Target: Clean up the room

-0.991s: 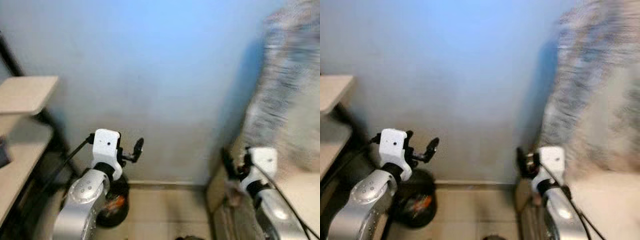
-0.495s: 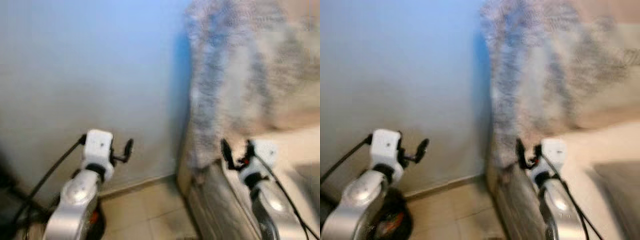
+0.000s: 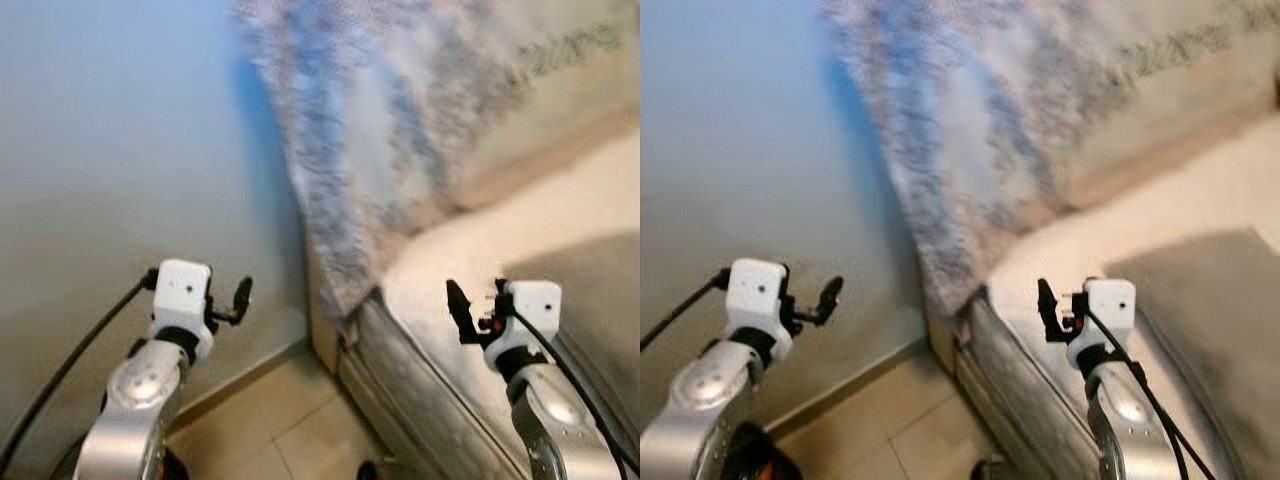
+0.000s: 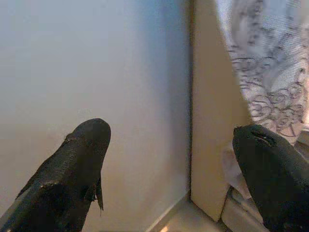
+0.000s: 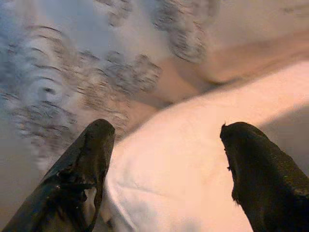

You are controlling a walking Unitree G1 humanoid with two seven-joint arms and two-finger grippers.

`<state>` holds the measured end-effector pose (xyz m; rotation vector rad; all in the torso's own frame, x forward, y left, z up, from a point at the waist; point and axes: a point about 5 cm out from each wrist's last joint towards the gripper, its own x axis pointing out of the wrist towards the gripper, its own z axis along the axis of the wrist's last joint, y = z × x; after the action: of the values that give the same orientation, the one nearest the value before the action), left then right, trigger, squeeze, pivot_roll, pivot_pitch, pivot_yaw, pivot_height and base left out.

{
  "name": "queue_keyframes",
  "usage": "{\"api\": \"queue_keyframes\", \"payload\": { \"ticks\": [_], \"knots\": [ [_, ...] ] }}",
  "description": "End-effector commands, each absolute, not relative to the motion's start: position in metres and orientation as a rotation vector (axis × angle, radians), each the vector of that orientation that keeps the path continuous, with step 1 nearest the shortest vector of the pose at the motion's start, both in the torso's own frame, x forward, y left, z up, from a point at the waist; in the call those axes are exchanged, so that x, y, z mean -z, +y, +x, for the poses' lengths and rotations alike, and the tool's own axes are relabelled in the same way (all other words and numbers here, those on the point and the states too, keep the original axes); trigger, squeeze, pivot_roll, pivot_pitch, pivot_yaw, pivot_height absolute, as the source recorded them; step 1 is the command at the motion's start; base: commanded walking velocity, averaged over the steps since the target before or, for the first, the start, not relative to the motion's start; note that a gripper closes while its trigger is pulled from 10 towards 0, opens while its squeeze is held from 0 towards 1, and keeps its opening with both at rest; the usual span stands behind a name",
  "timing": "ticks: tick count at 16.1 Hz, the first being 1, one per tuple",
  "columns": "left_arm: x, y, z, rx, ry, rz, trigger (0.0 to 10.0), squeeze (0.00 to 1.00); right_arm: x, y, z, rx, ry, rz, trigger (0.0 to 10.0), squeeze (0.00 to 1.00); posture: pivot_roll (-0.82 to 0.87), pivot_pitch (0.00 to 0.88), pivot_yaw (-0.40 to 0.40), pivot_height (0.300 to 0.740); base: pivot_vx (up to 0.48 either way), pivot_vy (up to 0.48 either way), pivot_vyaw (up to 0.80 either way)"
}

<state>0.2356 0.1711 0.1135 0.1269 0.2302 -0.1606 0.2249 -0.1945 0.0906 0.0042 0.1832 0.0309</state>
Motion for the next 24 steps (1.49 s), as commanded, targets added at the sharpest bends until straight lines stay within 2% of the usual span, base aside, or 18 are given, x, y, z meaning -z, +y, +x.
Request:
{"api": "queue_keyframes", "payload": {
  "ticks": [1, 4, 6, 11, 14, 16, 20, 24],
  "knots": [
    [-0.113, 0.172, 0.236, 0.170, 0.236, 0.145, 10.0, 0.00, -0.092, -0.193, 0.225, -0.023, 0.173, 0.017, 10.0, 0.00, 0.00, 0.000, 0.057, 0.740, 0.000, 0.000, -0.80],
    [-0.122, 0.178, 0.240, 0.114, 0.212, 0.121, 10.0, 0.00, -0.097, -0.177, 0.229, -0.056, 0.148, 0.078, 10.0, 0.00, 0.03, 0.000, 0.033, 0.740, 0.000, 0.000, -0.80],
    [-0.125, 0.177, 0.239, 0.113, 0.203, 0.045, 10.0, 0.00, -0.102, -0.168, 0.234, -0.090, 0.127, 0.072, 10.0, 0.00, 0.02, 0.000, 0.029, 0.740, 0.000, 0.000, -0.80],
    [-0.129, 0.175, 0.246, 0.138, 0.205, 0.008, 10.0, 0.00, -0.109, -0.166, 0.240, -0.069, 0.101, 0.080, 10.0, 0.00, 0.00, 0.000, 0.037, 0.740, 0.000, 0.000, -0.80],
    [-0.138, 0.180, 0.252, 0.085, 0.139, 0.143, 10.0, 0.00, -0.111, -0.164, 0.244, -0.072, 0.094, 0.085, 10.0, 0.00, 0.01, 0.000, 0.026, 0.740, 0.000, 0.000, -0.80],
    [-0.142, 0.179, 0.253, 0.102, 0.121, 0.090, 10.0, 0.00, -0.114, -0.161, 0.248, -0.073, 0.087, 0.092, 10.0, 0.00, 0.01, 0.000, 0.024, 0.740, 0.000, 0.000, -0.80],
    [-0.140, 0.180, 0.255, 0.082, 0.118, 0.087, 10.0, 0.00, -0.115, -0.162, 0.250, -0.069, 0.082, 0.081, 10.0, 0.00, 0.01, 0.000, 0.027, 0.740, 0.000, 0.000, -0.80],
    [-0.142, 0.183, 0.256, 0.062, 0.104, 0.071, 10.0, 0.00, -0.115, -0.157, 0.256, -0.091, 0.083, 0.024, 10.0, 0.00, 0.02, 0.000, 0.013, 0.740, 0.350, 0.000, 0.00]
  ]
}}
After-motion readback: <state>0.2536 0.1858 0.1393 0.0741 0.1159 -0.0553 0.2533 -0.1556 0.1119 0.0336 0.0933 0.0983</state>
